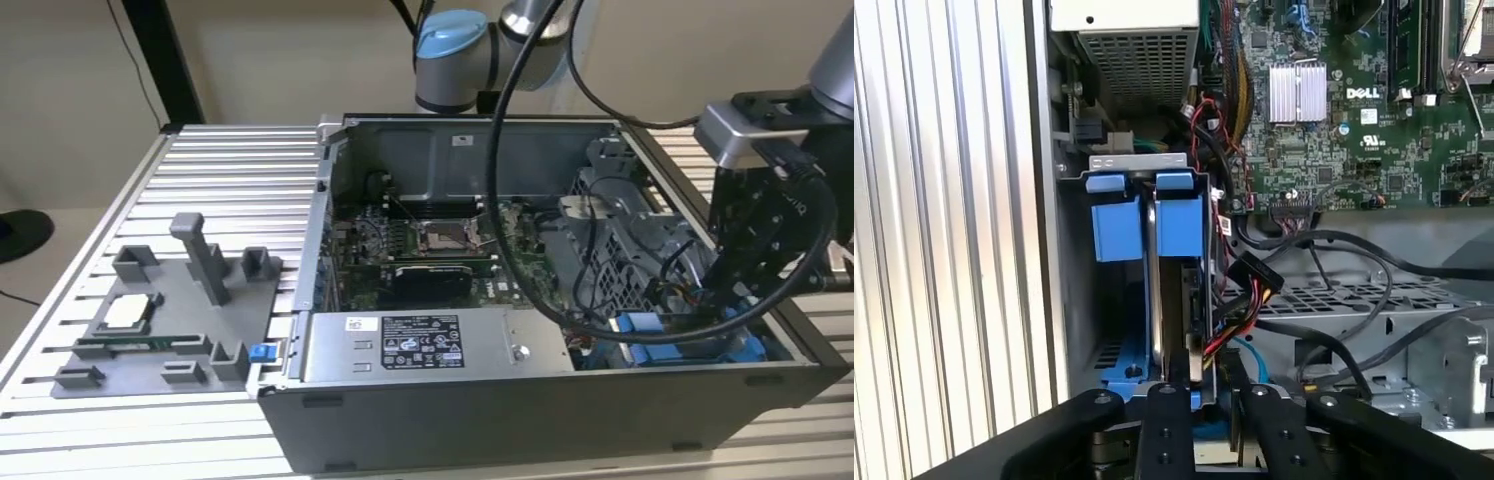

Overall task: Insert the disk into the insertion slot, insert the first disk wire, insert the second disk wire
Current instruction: 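Insert the first disk wire, then insert the second disk wire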

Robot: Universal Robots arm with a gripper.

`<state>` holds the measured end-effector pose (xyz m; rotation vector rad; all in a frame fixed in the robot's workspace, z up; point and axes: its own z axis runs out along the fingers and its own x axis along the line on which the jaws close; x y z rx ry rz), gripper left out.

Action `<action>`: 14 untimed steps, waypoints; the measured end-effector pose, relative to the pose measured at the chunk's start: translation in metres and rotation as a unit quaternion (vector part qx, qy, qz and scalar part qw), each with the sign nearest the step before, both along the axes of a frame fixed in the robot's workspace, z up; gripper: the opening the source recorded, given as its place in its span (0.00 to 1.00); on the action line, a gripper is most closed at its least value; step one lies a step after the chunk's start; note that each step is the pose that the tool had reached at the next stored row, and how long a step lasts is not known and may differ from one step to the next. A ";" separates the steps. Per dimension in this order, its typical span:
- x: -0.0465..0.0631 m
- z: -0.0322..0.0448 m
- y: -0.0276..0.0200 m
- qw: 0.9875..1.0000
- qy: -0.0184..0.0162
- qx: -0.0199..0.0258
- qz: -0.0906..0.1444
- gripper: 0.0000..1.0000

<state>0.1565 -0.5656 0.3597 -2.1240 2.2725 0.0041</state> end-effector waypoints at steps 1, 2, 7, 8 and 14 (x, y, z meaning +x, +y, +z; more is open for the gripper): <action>0.000 -0.0002 0.0000 1.000 0.000 0.000 0.000 1.00; 0.001 0.0000 0.0002 1.000 0.000 0.000 0.000 1.00; 0.013 0.0000 0.0029 1.000 0.000 0.000 0.000 1.00; 0.014 0.0001 0.0042 1.000 0.000 0.000 0.000 1.00; 0.019 0.0010 0.0075 1.000 0.001 0.000 0.000 1.00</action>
